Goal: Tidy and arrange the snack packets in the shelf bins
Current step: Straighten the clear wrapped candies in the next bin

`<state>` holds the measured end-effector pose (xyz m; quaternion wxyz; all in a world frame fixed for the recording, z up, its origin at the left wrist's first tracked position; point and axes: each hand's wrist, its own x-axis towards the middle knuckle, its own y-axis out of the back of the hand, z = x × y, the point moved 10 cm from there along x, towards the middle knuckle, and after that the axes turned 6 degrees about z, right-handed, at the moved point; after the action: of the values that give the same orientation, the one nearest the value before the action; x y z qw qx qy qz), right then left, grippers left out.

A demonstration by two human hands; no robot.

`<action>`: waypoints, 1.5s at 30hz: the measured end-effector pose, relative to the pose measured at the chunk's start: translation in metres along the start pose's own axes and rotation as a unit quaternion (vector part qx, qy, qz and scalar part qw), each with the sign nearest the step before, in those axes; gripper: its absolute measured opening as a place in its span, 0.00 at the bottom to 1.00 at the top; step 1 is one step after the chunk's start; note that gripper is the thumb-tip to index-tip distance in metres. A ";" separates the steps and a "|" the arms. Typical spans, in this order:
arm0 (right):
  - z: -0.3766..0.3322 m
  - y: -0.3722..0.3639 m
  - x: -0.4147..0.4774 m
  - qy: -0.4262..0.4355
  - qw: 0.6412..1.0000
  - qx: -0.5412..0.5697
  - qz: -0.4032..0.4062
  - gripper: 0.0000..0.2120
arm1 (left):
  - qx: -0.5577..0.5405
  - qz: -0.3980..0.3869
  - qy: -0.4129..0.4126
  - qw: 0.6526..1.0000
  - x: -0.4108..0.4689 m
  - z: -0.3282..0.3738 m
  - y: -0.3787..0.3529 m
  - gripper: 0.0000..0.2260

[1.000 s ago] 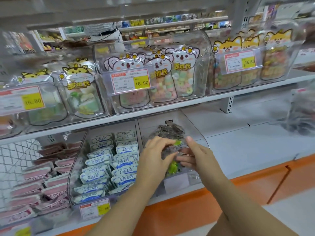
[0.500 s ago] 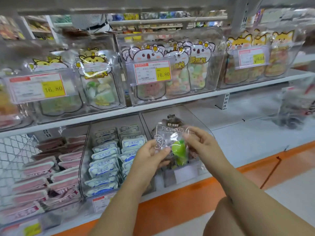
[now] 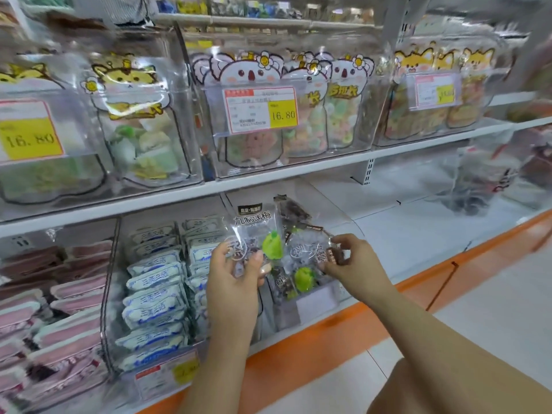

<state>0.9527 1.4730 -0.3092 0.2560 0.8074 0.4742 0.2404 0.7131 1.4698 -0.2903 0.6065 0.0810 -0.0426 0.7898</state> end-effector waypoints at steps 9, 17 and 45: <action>-0.022 0.015 -0.013 0.015 0.979 0.201 -0.016 0.12 | -0.099 -0.001 0.088 0.991 -0.001 -0.002 0.014 0.13; -0.067 0.054 -0.031 0.091 0.955 0.274 -0.066 0.13 | -0.088 -0.070 0.120 0.986 -0.017 0.004 0.014 0.11; -0.041 0.009 0.057 0.124 0.984 0.091 -0.088 0.07 | 0.047 0.008 0.092 0.995 0.040 0.007 0.014 0.37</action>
<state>0.9576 1.5270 -0.2644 0.1413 0.7463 0.5912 0.2712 0.6901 1.5032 -0.2755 0.5972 0.0363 0.0497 0.7997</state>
